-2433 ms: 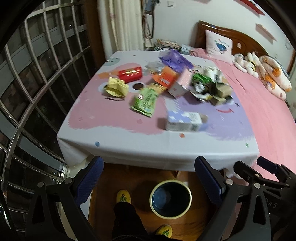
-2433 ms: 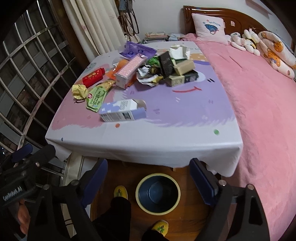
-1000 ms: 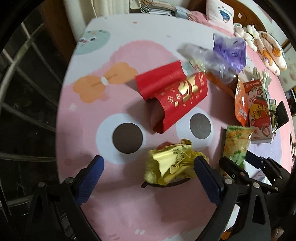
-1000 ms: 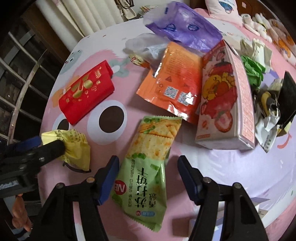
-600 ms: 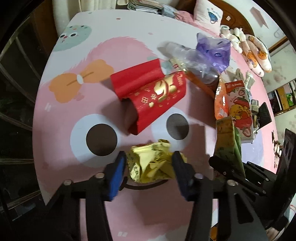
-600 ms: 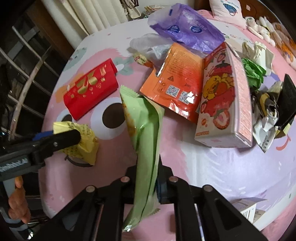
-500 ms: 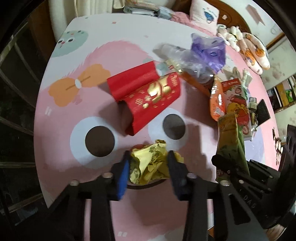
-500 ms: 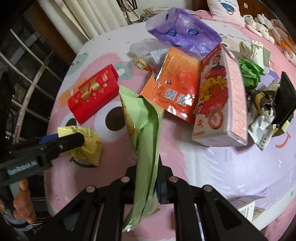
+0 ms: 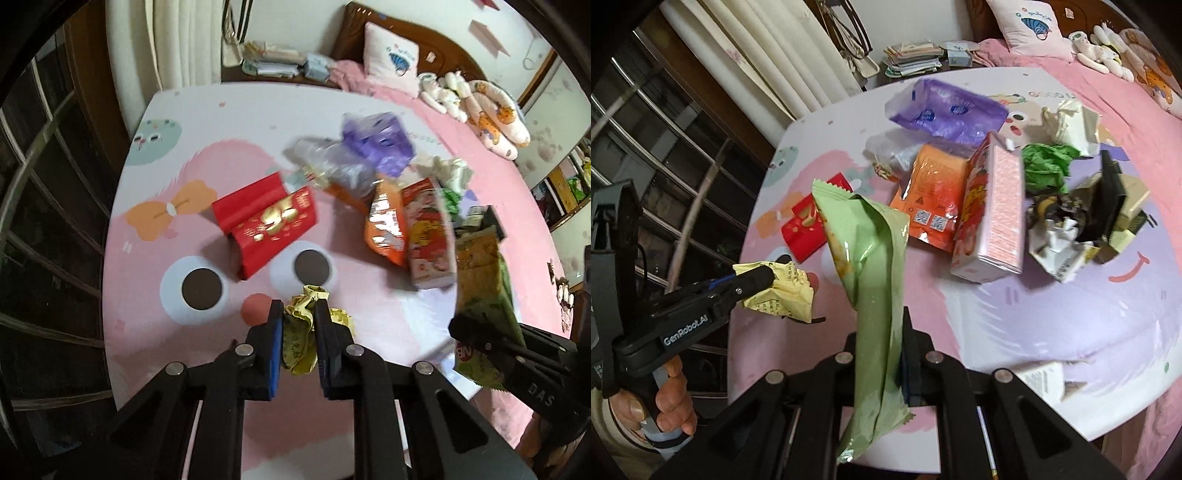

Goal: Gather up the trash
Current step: 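Carry both items down over the blue bin and open both tools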

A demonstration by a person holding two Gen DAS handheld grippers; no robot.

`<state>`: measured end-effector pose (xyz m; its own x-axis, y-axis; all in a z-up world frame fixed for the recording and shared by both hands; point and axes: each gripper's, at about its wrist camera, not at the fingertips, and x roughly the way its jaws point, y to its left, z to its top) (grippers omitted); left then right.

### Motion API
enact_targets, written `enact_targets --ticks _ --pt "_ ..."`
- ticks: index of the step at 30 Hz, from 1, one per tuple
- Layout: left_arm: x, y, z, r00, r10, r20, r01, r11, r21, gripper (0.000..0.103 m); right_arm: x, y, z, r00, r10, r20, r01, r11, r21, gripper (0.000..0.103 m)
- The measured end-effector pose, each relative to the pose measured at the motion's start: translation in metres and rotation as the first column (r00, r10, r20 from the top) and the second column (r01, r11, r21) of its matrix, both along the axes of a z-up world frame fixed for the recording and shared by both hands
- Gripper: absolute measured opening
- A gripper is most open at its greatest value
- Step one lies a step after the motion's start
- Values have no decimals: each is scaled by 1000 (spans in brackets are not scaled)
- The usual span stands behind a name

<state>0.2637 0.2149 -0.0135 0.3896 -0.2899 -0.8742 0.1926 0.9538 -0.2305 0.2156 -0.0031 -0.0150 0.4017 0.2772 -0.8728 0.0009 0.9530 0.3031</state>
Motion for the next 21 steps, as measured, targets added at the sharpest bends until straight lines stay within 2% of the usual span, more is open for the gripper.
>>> enact_targets --ticks 6,12,16,21 --pt "-47 -32 41 994 -21 110 22 1000 -5 14 -28 -30 21 999 3 34 -4 999 43 8" --pt "-110 -74 62 984 39 171 -37 999 -13 14 -69 -73 32 995 68 70 -73 995 72 8" --pt "-162 -108 60 981 114 156 -107 993 -56 14 -103 -105 29 990 136 49 -139 988 68 8" --pt "-210 -146 35 982 154 106 -147 987 -68 14 -148 -140 4 982 189 -8 -188 979 81 8"
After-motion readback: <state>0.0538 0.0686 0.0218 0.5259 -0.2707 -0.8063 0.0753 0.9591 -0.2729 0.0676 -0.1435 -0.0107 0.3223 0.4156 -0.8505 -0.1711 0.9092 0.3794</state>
